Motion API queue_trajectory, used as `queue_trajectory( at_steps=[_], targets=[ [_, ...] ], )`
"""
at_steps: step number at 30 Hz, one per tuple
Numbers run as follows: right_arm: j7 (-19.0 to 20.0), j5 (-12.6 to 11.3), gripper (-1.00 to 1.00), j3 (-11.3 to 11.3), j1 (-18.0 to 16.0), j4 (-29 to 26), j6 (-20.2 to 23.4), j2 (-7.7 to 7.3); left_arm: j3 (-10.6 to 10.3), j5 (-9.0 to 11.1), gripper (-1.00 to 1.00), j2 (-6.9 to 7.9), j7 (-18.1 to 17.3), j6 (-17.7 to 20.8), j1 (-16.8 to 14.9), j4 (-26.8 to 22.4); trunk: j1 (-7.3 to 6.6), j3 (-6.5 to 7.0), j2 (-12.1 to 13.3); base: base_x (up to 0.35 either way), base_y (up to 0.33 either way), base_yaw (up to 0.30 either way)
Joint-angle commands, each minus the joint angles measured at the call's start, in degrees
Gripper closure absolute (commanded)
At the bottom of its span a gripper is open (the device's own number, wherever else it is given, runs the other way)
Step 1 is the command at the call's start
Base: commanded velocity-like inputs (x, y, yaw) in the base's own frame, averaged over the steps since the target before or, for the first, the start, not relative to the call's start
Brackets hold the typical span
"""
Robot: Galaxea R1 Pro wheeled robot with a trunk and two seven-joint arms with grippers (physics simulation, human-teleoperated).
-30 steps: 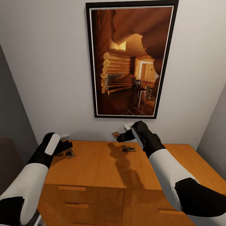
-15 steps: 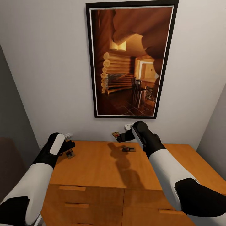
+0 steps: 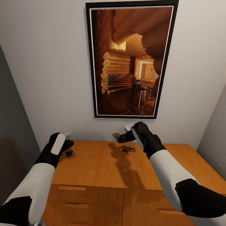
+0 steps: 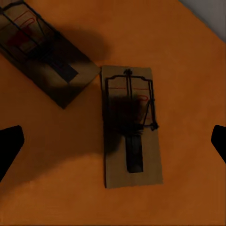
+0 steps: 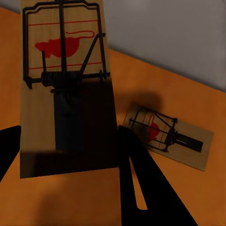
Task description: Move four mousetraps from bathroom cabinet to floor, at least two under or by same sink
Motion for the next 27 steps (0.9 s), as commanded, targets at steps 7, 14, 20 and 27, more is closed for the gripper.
queue_trajectory(
  at_steps=[7,14,20,27],
  targets=[
    [0.0,0.2,1.00,0.1,0.0,0.0,0.2,-0.04,1.2,2.1,-1.00,0.10,2.4,-0.7,0.0,-0.2,0.00,-0.08,0.0,0.000,0.000,0.000],
    [0.0,0.2,1.00,0.0,0.0,0.0,0.2,-0.08,1.5,2.6,-1.00,0.16,3.0,-1.1,0.0,0.2,0.00,-0.08,0.0,0.000,0.000,0.000],
    [0.0,0.2,1.00,0.0,0.0,0.0,0.2,-0.12,1.5,2.6,-1.00,0.11,3.2,-1.2,0.0,0.4,0.00,-0.08,0.0,0.000,0.000,0.000],
    [0.1,0.2,1.00,0.0,0.0,0.0,0.2,-0.18,1.5,2.3,-1.00,0.05,3.5,-1.2,0.0,0.5,0.00,-0.08,0.0,0.000,0.000,0.000]
  ],
)
